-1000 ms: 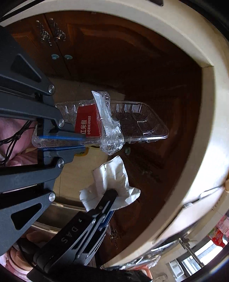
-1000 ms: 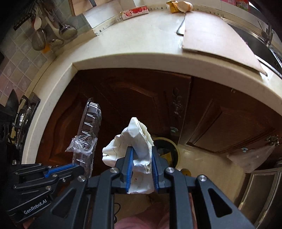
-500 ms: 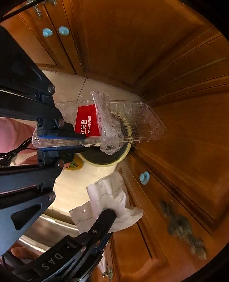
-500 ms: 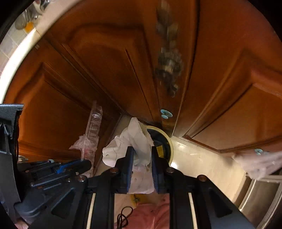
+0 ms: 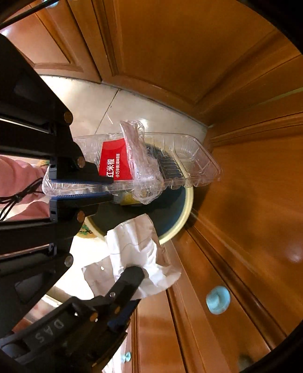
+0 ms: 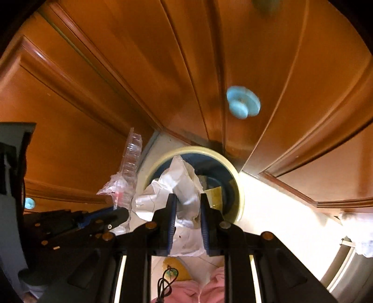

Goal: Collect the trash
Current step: 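Carry the plastic tray and white wrapper down over the black trash bin, then open both tools to drop the tray and wrapper into the bin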

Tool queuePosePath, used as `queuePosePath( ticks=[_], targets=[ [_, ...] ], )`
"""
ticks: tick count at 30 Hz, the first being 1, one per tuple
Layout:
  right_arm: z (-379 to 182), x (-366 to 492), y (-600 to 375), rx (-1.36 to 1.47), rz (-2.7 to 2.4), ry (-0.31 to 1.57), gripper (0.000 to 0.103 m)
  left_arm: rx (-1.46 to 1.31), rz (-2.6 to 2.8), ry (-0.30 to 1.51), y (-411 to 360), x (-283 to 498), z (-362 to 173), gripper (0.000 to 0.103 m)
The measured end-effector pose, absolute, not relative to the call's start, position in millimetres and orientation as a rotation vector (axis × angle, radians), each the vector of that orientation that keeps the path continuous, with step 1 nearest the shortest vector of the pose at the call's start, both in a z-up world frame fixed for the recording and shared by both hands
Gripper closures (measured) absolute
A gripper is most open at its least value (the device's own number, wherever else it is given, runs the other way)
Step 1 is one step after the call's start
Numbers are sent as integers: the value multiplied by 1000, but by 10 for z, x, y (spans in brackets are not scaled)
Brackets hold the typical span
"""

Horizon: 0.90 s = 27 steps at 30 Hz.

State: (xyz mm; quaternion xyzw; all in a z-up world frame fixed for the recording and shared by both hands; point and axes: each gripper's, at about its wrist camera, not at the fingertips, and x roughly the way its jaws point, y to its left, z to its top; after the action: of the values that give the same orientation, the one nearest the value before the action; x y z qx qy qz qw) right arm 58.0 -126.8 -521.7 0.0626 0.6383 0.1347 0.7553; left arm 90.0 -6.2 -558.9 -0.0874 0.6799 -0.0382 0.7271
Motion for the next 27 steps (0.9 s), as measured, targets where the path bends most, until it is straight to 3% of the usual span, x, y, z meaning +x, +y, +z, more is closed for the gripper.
queuePosePath(
  ticks=[14, 16, 20, 23, 27],
  targets=[
    [-6172, 663, -1262, 136, 341, 1469, 79, -139, -125, 1524, -224, 948, -6357, 96],
    [-6196, 659, -1257, 136, 350, 1478, 77, -144, -137, 1526, -219, 939, -6399, 91],
    [-6252, 669, -1260, 136, 363, 1480, 66, -137, -150, 1509, -199, 923, -6447, 70],
    [-6233, 659, -1319, 147, 353, 1477, 58, -121, -159, 1494, -200, 894, -6441, 49],
    [-6226, 643, -1345, 151, 329, 1480, 57, -101, -144, 1492, -157, 861, -6444, 43]
  ],
)
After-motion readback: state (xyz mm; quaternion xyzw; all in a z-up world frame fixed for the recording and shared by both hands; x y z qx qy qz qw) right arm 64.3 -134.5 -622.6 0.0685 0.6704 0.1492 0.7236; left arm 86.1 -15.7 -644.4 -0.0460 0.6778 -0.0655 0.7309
